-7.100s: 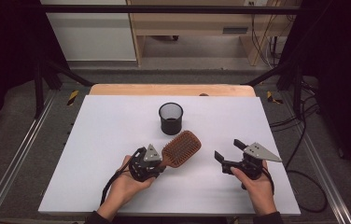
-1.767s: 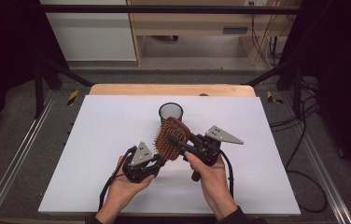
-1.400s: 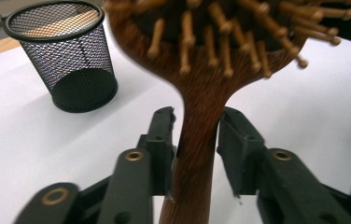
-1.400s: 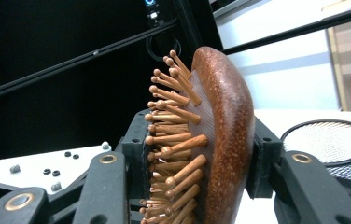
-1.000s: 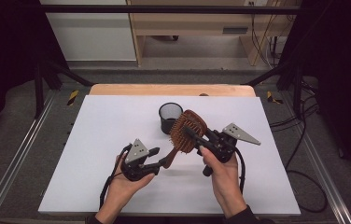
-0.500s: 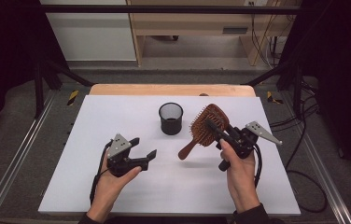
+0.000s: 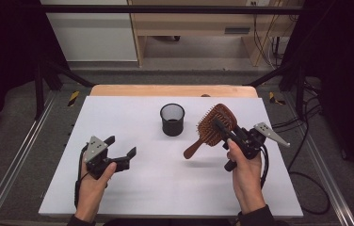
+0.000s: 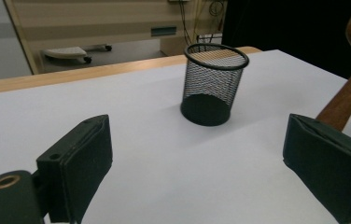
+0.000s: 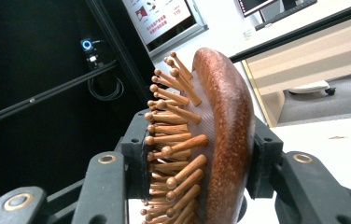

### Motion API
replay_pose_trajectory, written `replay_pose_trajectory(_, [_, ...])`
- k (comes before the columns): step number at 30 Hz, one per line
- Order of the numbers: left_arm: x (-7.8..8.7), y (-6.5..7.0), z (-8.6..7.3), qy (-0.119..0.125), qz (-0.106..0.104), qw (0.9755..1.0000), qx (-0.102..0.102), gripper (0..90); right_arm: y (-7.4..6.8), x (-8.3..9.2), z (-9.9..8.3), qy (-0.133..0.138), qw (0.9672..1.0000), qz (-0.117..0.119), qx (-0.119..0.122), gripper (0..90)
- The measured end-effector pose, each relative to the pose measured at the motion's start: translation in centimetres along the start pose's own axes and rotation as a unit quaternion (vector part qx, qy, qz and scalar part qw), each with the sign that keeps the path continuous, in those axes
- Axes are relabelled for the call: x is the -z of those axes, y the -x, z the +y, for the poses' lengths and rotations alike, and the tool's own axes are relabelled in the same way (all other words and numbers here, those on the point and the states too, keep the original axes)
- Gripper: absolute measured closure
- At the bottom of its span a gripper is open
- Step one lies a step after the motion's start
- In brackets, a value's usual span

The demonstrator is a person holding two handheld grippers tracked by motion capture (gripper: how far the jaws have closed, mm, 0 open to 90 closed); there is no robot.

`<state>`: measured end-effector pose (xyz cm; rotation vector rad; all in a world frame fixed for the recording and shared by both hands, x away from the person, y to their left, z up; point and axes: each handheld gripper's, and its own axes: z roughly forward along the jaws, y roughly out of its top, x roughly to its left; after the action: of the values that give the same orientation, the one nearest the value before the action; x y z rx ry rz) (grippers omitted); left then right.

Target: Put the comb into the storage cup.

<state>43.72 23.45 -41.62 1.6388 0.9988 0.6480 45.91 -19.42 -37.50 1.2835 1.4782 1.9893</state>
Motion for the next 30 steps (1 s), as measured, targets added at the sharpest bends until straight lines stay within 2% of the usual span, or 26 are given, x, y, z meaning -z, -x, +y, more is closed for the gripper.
replay_pose_trajectory(2, [0.8, -0.5, -0.6, 0.007, 0.006, 1.0, 0.0, 8.5, 0.0, 0.0, -0.1, -0.002, 1.0, -0.001, 0.003, 52.6])
replay_pose_trajectory(6, [2.4, -1.7, -2.2, 0.007, 0.022, 0.9996, -0.014, 7.5, -0.1, -0.4, -0.3, -0.008, 1.0, -0.003, 0.004, 52.6])
replay_pose_trajectory(9, [3.6, -2.6, -2.4, 0.014, 0.036, 0.9992, -0.012, 7.4, -0.2, -0.8, -0.3, -0.013, 0.9999, -0.007, 0.007, 52.6])
replay_pose_trajectory(12, [4.8, -3.3, -2.7, 0.028, 0.062, 0.9976, -0.014, 7.4, -0.3, -1.1, 0.0, -0.013, 0.9998, -0.012, 0.013, 52.5])
replay_pose_trajectory(17, [5.3, -4.3, -2.7, 0.042, 0.084, 0.9955, -0.005, 7.4, -0.2, -1.5, 1.1, -0.012, 0.9996, -0.021, 0.014, 52.5])
replay_pose_trajectory(26, [5.1, -4.1, -2.8, 0.04, 0.082, 0.9956, -0.021, 7.4, -0.2, -3.1, 3.8, -0.028, 0.9985, -0.03, 0.035, 52.4])
replay_pose_trajectory(30, [5.1, -4.1, -2.9, 0.039, 0.082, 0.9957, -0.017, 7.4, -0.5, -4.0, 4.5, -0.03, 0.9983, -0.029, 0.041, 52.4])
